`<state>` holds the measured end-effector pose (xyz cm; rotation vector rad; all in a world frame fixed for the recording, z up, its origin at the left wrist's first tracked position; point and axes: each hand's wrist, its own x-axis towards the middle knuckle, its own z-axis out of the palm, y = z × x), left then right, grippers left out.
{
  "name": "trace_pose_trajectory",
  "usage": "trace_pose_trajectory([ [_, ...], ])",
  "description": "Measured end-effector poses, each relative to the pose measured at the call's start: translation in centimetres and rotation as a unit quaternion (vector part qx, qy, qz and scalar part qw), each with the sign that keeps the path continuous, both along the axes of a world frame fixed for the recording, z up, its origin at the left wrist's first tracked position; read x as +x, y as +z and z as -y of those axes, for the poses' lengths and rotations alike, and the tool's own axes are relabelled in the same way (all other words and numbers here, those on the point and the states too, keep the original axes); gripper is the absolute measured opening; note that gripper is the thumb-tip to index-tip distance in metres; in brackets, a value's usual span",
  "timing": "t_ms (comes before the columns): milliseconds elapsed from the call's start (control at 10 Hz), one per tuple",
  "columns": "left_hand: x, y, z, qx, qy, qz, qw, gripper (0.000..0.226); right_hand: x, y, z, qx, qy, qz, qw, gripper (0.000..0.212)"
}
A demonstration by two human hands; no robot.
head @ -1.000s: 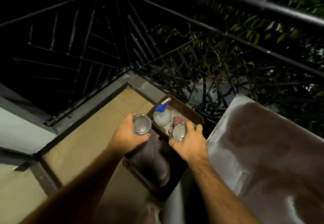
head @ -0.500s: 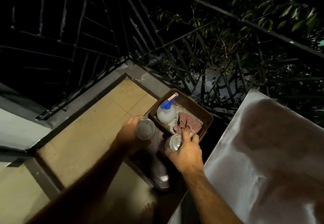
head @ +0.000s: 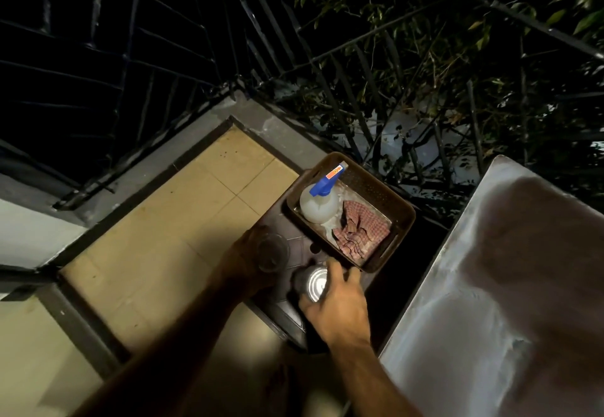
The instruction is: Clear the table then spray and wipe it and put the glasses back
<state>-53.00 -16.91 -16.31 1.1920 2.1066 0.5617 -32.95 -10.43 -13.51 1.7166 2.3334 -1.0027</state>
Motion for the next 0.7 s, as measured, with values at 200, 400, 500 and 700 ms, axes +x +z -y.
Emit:
trace_pose_trajectory([
  [200,0.6,0.1,-0.3,-0.059,0.039,-0.012,0.997,0.086,0.5,-1.8,0.5,-0.033,-0.033,0.026,0.999,0.084],
  [400,1.1,-1.3,-0.6,-0.050,0.019,-0.029,0.998,0.086,-0.1,-2.9,0.1,-0.023,-0.029,0.045,0.998,0.082],
  [500,1.1,-1.8,-0.8,-0.056,0.023,-0.016,0.998,0.088,-0.3,-3.3,-0.1,-0.016,-0.027,0.049,0.998,0.082],
  [700,1.0,-4.2,-0.4,-0.053,0.013,-0.044,0.998,0.104,-0.3,-4.5,-0.1,-0.021,-0.023,0.051,0.998,0.083],
])
